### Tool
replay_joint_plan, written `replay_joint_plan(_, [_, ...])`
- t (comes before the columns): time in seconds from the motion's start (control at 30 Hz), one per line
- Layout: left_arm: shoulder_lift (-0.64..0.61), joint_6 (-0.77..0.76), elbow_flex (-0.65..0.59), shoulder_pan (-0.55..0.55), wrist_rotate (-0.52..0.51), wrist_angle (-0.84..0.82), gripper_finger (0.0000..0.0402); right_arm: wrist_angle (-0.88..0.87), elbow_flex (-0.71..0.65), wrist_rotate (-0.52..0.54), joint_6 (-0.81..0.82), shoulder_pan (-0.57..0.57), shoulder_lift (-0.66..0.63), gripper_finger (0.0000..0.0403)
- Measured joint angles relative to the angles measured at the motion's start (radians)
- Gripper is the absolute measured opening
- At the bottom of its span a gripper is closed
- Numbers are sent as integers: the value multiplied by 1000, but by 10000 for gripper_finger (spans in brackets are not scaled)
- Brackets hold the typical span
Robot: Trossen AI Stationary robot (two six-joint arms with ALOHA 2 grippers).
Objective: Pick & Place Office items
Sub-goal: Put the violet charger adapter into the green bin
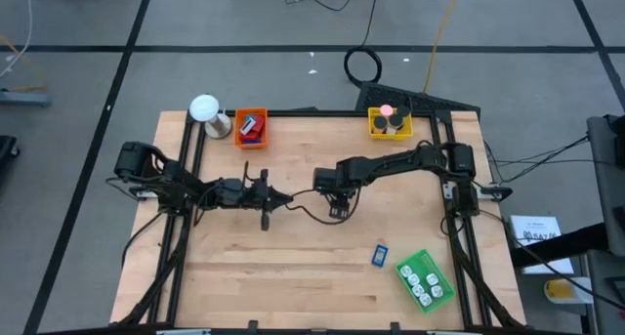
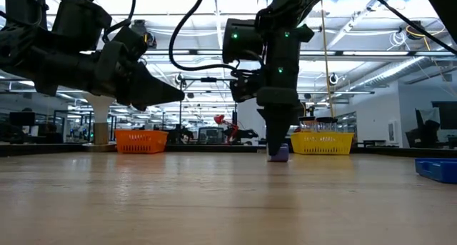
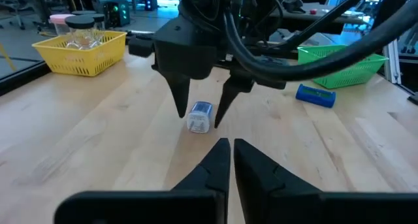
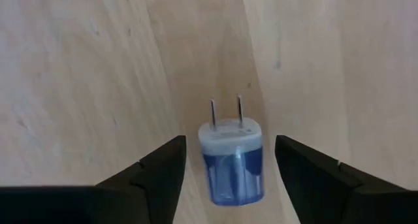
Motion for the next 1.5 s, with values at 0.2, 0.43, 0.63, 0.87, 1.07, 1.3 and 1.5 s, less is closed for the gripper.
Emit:
replay_joint_plan(0.2, [0, -12, 0, 0, 0, 0, 26, 16, -1, 73, -2, 1, -2, 150])
replay_joint_plan(0.43, [0, -14, 0, 0, 0, 0, 26, 142, -92, 77, -13, 18, -21, 111])
replay_joint_plan(0.63, [1, -18, 1, 0, 1, 0, 26, 272, -184, 78, 12, 53, -106, 116])
replay_joint_plan(0.87, [1, -18, 1, 0, 1, 1, 26, 783, -502, 201, 50, 134, -350, 116])
replay_joint_plan(1.07, [1, -19, 1, 0, 1, 1, 26, 1512, -896, 254, 92, 187, -360, 118])
replay_joint_plan(1.3, [1, -21, 5, 0, 1, 2, 26, 1746, -989, 257, 24, 179, -296, 118])
replay_joint_plan(1.5, [1, -21, 5, 0, 1, 1, 26, 1724, -982, 257, -41, 175, -294, 123])
